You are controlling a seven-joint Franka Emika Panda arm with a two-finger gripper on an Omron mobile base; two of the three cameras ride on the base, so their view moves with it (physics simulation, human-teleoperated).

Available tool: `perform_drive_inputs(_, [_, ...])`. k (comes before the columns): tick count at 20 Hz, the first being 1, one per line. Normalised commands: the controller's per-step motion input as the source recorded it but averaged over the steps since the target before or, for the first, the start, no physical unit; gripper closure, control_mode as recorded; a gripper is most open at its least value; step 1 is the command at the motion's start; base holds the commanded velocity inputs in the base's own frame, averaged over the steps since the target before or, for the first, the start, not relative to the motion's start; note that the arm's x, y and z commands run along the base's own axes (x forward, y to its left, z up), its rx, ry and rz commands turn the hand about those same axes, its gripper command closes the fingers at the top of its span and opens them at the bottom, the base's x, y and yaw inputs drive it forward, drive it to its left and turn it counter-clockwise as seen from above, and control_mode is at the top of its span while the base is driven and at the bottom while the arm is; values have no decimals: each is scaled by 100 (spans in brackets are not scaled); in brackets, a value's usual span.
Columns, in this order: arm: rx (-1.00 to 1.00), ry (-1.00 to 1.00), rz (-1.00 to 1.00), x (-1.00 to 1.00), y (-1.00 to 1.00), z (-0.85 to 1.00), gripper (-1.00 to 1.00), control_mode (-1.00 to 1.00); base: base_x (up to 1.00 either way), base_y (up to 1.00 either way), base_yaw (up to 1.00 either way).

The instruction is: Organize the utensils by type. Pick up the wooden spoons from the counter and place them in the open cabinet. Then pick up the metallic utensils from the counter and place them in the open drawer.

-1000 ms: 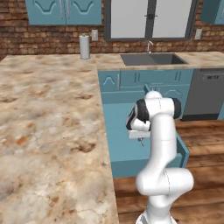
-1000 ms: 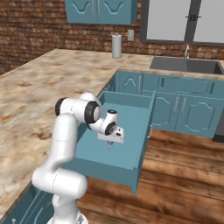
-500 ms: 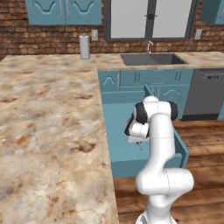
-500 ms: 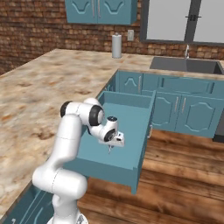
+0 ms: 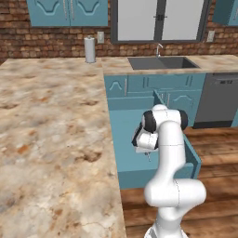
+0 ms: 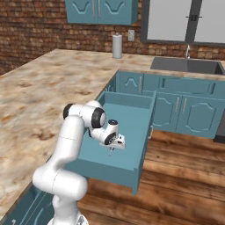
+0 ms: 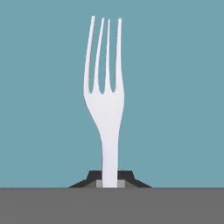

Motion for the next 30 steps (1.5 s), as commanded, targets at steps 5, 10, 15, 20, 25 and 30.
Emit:
perform_drive_inputs(5, [0,-2,0,11,0,-21,100,-100,0,0,0])
perform_drive_inputs(10, [0,0,0,10,0,-14,-100,-100,0,0,0])
perform_drive_inputs(15, [0,0,0,0,0,12,-100,-100,0,0,0])
perform_drive_inputs(20, [0,-1,-3,0,0,57,-100,-100,0,0,0])
perform_drive_inputs(25, [0,0,-5,-1,0,95,-100,-100,0,0,0])
perform_drive_inputs(30, [0,0,-6,-17,0,100,-100,-100,0,0,0])
